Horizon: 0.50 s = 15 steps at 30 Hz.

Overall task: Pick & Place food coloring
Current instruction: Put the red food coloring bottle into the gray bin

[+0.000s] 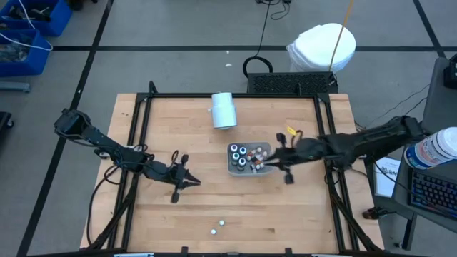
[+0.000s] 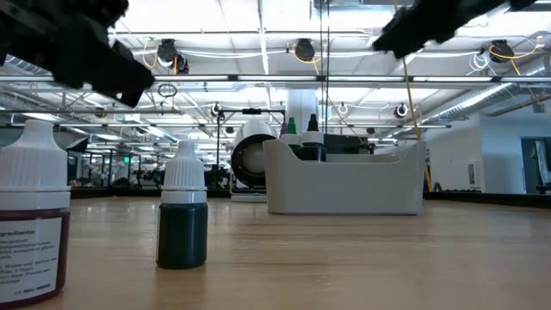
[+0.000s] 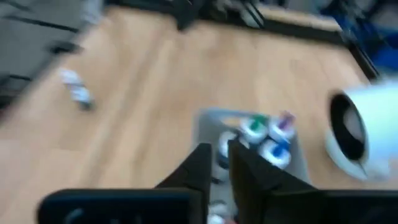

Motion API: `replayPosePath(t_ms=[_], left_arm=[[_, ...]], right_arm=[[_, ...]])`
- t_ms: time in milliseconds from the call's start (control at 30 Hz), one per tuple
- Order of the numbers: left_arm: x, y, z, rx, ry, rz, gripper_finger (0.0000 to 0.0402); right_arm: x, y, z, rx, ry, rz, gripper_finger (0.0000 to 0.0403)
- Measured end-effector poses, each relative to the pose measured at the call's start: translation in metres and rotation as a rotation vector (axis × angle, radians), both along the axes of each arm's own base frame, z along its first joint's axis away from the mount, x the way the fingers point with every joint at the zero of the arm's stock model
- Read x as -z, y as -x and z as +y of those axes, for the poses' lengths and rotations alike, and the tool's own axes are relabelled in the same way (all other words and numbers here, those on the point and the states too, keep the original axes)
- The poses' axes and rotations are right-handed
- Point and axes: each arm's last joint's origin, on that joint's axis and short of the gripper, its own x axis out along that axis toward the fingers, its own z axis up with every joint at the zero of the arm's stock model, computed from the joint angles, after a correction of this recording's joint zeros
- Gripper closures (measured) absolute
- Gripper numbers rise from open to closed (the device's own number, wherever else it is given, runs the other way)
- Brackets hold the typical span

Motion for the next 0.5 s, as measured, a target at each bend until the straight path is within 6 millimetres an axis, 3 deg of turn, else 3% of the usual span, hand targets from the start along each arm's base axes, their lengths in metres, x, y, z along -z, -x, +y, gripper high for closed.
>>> replayPosePath(t_ms=[67,167,300,400,500], left_arm=[[-0.006,-0.001,-0.002,0.034,0.005,-0.058,0.0366],[-0.012,-0.003,-0.003,0.035,0.036,-0.116,0.0366],[-0.005,-0.004,-0.007,0.134,0.08,-0.065,0.0366],[-0.003,-0.005,-0.011,0.114,0.148,-0.022,0.0366],[-0.005,-0.009,-0.027,0.124,0.215,0.084,0.0368]], right_arm=[[-0.006,0.015,0.003,-0.028,-0.013,-0.055,0.0393],[-0.002,0.035,0.008,-0.063,-0.057,-0.162,0.0395],[0.024,0.053,0.014,-0.059,-0.091,-0.259,0.04],[0.049,0.063,0.016,-0.053,-0.08,-0.282,0.04],[0.064,0.068,0.018,-0.075,-0.104,-0.343,0.0402]])
